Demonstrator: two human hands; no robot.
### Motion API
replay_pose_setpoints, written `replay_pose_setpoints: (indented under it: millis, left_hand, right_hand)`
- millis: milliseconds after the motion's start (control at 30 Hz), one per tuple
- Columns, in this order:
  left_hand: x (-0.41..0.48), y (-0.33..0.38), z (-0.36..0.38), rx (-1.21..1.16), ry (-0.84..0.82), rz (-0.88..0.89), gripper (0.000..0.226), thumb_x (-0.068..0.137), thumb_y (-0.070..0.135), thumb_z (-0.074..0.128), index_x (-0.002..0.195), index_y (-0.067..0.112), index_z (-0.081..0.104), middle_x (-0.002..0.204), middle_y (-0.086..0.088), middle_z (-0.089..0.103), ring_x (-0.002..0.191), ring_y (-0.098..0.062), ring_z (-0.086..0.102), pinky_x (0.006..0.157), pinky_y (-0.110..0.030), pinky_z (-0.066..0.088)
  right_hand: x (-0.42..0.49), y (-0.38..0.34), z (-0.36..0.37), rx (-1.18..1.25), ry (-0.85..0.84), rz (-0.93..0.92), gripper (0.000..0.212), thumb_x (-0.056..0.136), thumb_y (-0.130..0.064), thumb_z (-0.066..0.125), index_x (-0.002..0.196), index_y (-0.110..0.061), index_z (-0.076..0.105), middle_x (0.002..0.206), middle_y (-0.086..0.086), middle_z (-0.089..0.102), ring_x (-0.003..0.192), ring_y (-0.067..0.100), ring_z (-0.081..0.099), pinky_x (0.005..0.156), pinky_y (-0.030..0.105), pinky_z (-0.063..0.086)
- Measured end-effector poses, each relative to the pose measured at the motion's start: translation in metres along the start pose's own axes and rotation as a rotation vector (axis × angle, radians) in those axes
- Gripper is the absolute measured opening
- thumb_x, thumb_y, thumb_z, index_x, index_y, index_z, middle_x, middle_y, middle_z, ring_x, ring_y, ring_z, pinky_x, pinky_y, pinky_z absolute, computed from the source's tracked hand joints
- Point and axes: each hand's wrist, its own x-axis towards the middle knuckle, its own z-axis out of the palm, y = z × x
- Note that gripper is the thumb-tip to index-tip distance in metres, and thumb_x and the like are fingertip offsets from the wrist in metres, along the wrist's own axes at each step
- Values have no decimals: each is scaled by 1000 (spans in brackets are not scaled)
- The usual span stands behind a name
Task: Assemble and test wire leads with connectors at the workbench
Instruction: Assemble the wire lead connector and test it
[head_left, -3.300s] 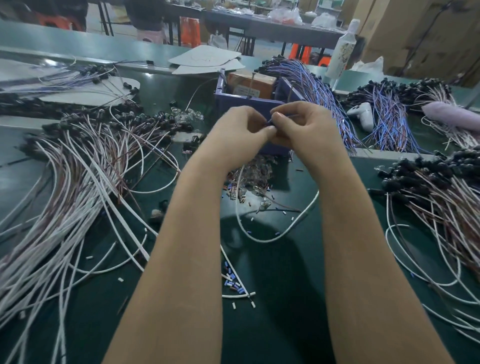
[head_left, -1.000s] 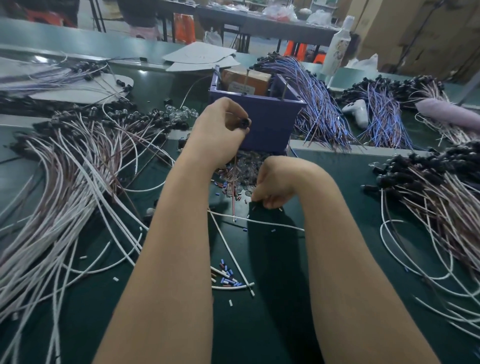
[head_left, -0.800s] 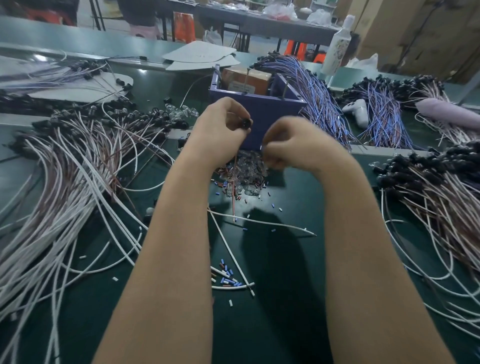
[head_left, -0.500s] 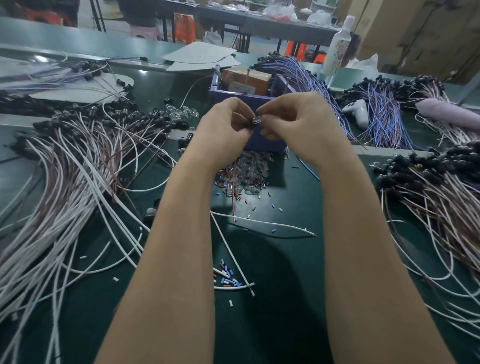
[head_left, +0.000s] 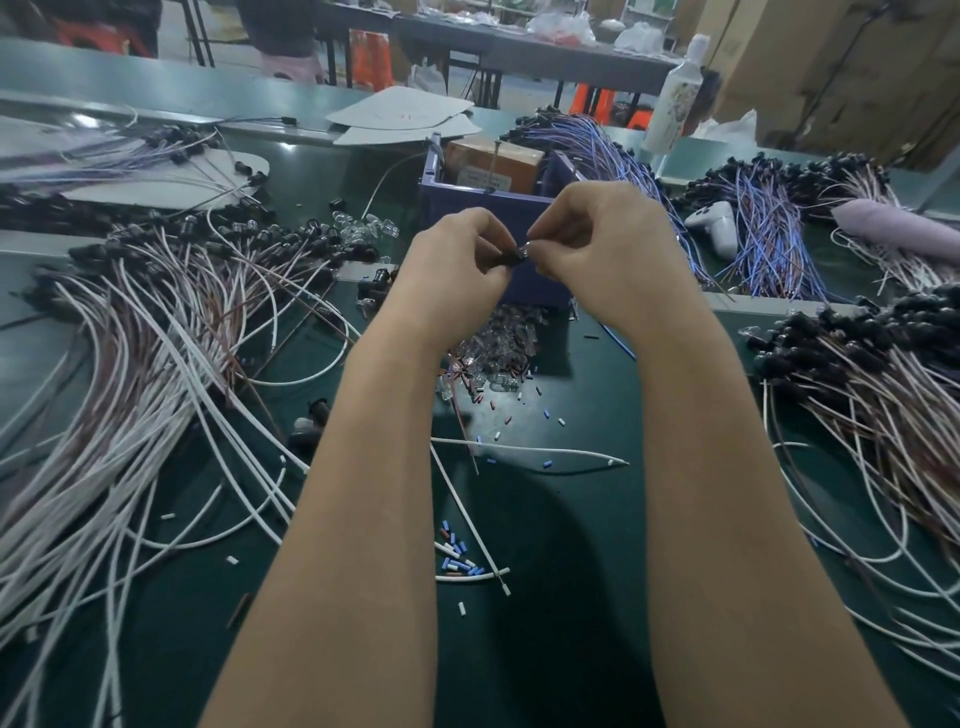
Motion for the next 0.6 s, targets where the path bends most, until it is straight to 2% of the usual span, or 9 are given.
replay_pose_setpoints:
  millis: [200,333,400,433,500,567,600]
  left_hand:
    - [-4,4,-3,46,26,88,14,88,13,62,100,19,68,88,1,69,83,-11,61,81,-21,47]
    - [-5,4,-1,91,-9,60,11,90,24,61,100,29,64,75,13,61,90,-15,61,94,-38,45]
    - [-5,4,1,107,-20,77,10,90,24,61,99,29,64,73,15,59,90,-15,60,96,-41,44]
    - [-5,4,1,112,-11,96,11,90,23,62,99,27,65,73,15,59,87,-14,59,94,-36,44]
    - [-4,4,2,106,14,135,13,89,20,62,101,23,68,75,13,60,80,-9,57,81,-18,45]
    - [-3,4,2,89,24,160,13,89,18,63,101,20,69,75,9,61,74,-7,55,64,-2,36]
    - [-3,4,2,85,29,165,13,88,18,63,100,19,70,75,8,62,73,-7,54,61,0,34]
  right_hand:
    - [1,2,0,56,13,35,7,82,-12,67,85,-17,71,81,5,70,81,18,67,81,35,54]
    - [1,6,-3,106,-23,59,8,83,-11,67,80,-19,68,77,5,71,78,19,69,82,38,55]
    - [0,9,-5,85,-28,62,10,83,-11,67,78,-20,67,74,3,70,75,16,69,81,36,56]
    - [1,10,-6,73,-27,64,12,83,-11,67,77,-21,66,72,2,70,73,15,69,79,34,56]
    - [2,12,-7,85,-27,69,16,83,-11,67,73,-24,65,70,1,70,70,13,69,78,33,57]
    - [2,16,-8,175,-38,87,19,83,-11,68,72,-25,65,70,2,70,68,13,69,77,33,58]
    - [1,18,-7,238,-46,100,17,84,-10,68,73,-24,66,71,3,70,67,13,69,77,33,58]
